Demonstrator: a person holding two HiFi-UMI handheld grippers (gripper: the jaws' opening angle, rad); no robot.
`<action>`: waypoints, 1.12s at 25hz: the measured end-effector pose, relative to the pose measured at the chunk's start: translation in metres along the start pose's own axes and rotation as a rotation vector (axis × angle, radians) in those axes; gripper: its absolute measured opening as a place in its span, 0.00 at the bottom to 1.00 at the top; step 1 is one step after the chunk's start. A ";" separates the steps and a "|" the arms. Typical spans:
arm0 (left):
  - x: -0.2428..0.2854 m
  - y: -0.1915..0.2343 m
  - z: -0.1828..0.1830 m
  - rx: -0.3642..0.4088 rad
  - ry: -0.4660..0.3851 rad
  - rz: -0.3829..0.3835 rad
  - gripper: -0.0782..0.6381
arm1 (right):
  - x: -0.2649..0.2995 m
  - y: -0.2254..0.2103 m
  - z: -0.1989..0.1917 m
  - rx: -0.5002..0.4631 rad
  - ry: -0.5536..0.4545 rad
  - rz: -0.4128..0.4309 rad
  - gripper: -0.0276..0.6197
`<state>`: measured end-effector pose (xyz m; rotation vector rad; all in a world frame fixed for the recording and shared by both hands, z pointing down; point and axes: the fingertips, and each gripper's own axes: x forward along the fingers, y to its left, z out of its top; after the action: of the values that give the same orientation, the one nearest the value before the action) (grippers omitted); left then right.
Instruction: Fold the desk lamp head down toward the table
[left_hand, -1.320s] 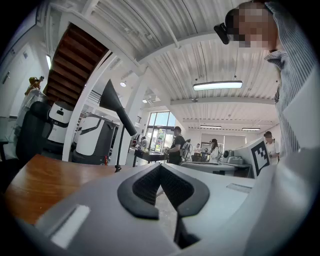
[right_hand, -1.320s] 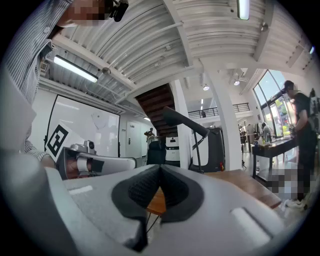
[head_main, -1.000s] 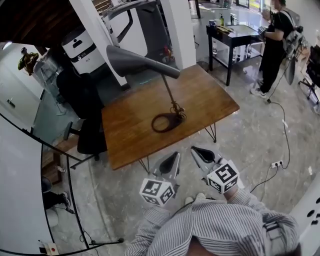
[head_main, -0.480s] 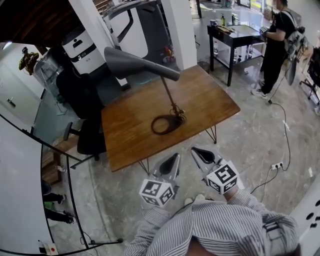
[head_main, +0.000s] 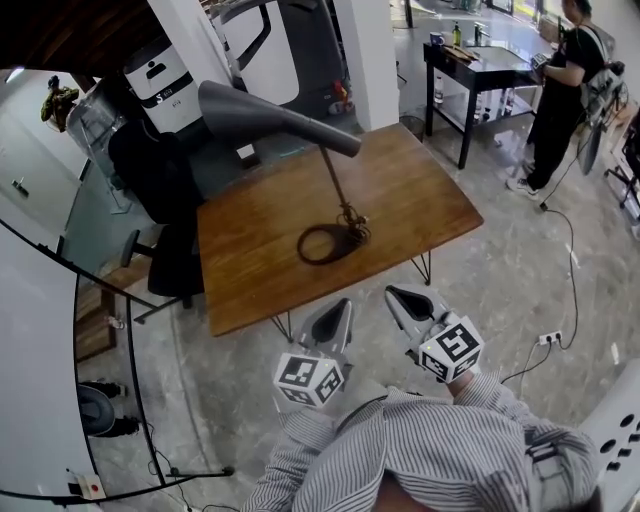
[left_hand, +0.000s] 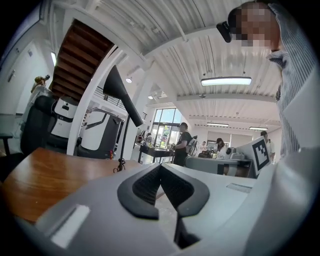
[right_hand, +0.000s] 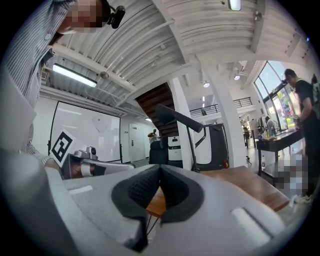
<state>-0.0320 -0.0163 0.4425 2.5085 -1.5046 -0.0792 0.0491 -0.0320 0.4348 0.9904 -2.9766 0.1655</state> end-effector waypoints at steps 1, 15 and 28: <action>0.001 0.008 0.004 0.021 -0.007 0.024 0.12 | 0.001 -0.003 0.000 0.009 -0.009 0.010 0.04; 0.031 0.175 0.193 0.326 -0.260 0.187 0.15 | 0.147 -0.095 0.024 -0.159 0.017 -0.033 0.07; 0.079 0.208 0.266 0.396 -0.300 0.021 0.27 | 0.227 -0.129 0.017 -0.178 0.059 -0.096 0.14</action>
<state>-0.2163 -0.2215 0.2316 2.8932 -1.8139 -0.1768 -0.0550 -0.2713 0.4383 1.0822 -2.8236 -0.0678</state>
